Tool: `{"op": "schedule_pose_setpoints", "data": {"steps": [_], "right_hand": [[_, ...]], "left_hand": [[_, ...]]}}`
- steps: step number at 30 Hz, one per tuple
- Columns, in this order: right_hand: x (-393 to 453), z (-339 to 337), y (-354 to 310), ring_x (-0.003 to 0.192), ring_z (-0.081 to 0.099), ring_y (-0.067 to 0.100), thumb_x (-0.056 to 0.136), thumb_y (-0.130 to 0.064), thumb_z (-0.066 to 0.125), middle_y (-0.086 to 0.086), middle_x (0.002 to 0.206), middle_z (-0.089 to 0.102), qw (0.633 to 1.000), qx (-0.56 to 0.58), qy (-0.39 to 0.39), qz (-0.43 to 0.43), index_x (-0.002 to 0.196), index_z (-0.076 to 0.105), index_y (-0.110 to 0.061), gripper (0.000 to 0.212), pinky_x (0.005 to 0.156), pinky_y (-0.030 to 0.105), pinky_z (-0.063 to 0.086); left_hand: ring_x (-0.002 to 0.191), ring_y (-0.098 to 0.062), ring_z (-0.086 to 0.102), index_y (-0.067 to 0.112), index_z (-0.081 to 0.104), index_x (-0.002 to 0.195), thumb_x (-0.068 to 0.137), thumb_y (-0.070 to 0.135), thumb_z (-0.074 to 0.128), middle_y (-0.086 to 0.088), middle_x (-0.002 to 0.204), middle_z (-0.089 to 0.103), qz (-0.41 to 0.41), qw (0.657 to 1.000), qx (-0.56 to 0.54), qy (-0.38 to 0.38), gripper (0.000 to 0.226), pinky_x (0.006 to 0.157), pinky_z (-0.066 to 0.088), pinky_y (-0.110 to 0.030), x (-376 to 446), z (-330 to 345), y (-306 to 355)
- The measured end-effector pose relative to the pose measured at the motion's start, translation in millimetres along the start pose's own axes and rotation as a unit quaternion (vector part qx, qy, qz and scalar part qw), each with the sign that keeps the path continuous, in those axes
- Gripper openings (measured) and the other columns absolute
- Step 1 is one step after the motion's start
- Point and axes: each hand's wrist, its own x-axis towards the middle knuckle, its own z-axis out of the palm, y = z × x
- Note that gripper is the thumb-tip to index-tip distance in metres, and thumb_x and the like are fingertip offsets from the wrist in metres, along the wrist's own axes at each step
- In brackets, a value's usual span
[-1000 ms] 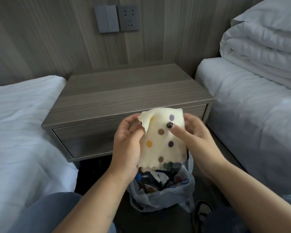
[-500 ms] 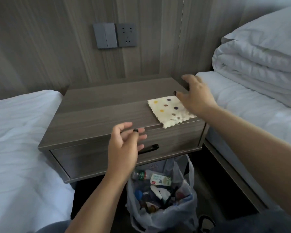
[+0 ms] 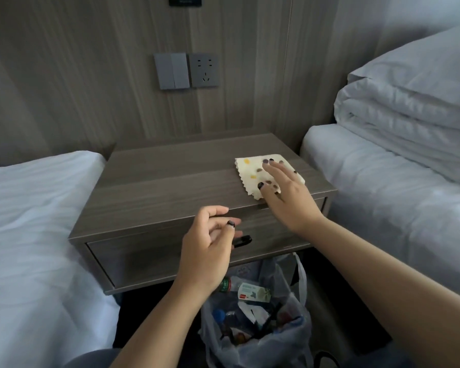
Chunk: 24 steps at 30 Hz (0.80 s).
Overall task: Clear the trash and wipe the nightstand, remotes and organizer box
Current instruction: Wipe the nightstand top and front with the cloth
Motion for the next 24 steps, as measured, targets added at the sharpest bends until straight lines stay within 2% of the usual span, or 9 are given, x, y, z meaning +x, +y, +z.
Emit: {"op": "schedule_pose_setpoints", "data": {"steps": [2,4,8,12,15,17,19,20,24], "right_hand": [[-19,-10,-8,0.132,0.04,0.013,0.097,-0.026,0.051,-0.005,0.155,0.033,0.999,0.023,-0.015,-0.022,0.144,0.043,-0.02,0.048,0.107,0.028,0.036],[-24,-23,-20,0.128,0.044,0.011,0.095,-0.025,0.054,-0.008,0.155,0.03,0.997,0.029,-0.055,-0.045,0.143,0.043,-0.021,0.05,0.101,0.031,0.044],[1,-51,-56,0.123,0.05,0.015,0.093,-0.028,0.056,-0.008,0.153,0.031,0.994,-0.013,-0.077,-0.074,0.138,0.047,-0.022,0.047,0.105,0.034,0.038],[49,-71,-87,0.122,0.05,0.017,0.095,-0.027,0.056,-0.008,0.15,0.031,0.991,-0.032,-0.079,-0.104,0.139,0.046,-0.02,0.046,0.093,0.015,0.031],[87,-77,-99,0.129,0.044,0.013,0.095,-0.027,0.054,-0.009,0.147,0.032,0.987,-0.045,-0.087,-0.124,0.139,0.045,-0.021,0.045,0.094,0.018,0.034],[115,-81,-103,0.128,0.045,0.016,0.093,-0.027,0.055,-0.007,0.144,0.036,0.985,-0.064,-0.075,-0.144,0.136,0.046,-0.022,0.045,0.102,0.026,0.039],[147,-90,-109,0.125,0.047,0.019,0.092,-0.028,0.054,-0.007,0.142,0.037,0.982,-0.091,-0.068,-0.152,0.137,0.044,-0.023,0.046,0.103,0.035,0.042],[163,-98,-112,0.124,0.048,0.019,0.092,-0.028,0.054,-0.008,0.142,0.036,0.98,-0.105,-0.065,-0.153,0.138,0.043,-0.023,0.047,0.102,0.036,0.043],[234,-136,-131,0.122,0.049,0.019,0.092,-0.025,0.056,-0.003,0.14,0.038,0.978,-0.135,-0.003,-0.159,0.139,0.043,-0.019,0.049,0.1,0.035,0.044]], "left_hand": [[0.085,-0.005,0.071,0.021,0.056,0.111,0.096,0.003,0.05,0.005,0.101,0.073,0.001,1.0,0.003,0.004,0.024,0.076,0.057,-0.031,-3,-3,8],[0.084,-0.007,0.072,0.022,0.055,0.109,0.095,0.001,0.049,0.004,0.1,0.073,0.002,1.0,-0.005,0.016,0.026,0.074,0.058,-0.034,0,-8,22],[0.084,-0.004,0.071,0.025,0.054,0.106,0.094,0.003,0.05,0.009,0.098,0.073,0.053,0.996,0.052,0.038,0.026,0.082,0.057,-0.044,31,-30,63],[0.086,-0.006,0.071,0.03,0.053,0.104,0.092,0.008,0.053,0.015,0.094,0.073,0.085,0.989,0.11,0.041,0.025,0.081,0.058,-0.045,83,-58,104],[0.089,-0.006,0.069,0.031,0.051,0.107,0.091,0.012,0.055,0.017,0.095,0.072,0.101,0.98,0.167,0.042,0.025,0.079,0.057,-0.038,125,-71,120],[0.088,-0.004,0.066,0.031,0.047,0.112,0.092,0.016,0.056,0.017,0.1,0.07,0.116,0.972,0.199,0.039,0.026,0.07,0.053,-0.025,154,-77,129],[0.085,0.001,0.063,0.032,0.043,0.118,0.093,0.02,0.056,0.019,0.103,0.066,0.134,0.96,0.241,0.046,0.031,0.061,0.044,-0.012,186,-82,143],[0.085,0.0,0.061,0.031,0.041,0.121,0.092,0.02,0.057,0.019,0.104,0.065,0.151,0.952,0.259,0.056,0.035,0.063,0.044,-0.012,202,-84,152],[0.104,-0.014,0.059,0.023,0.028,0.137,0.088,0.02,0.058,0.009,0.124,0.055,0.219,0.909,0.344,0.081,0.057,0.09,0.049,-0.037,272,-87,197]]}}
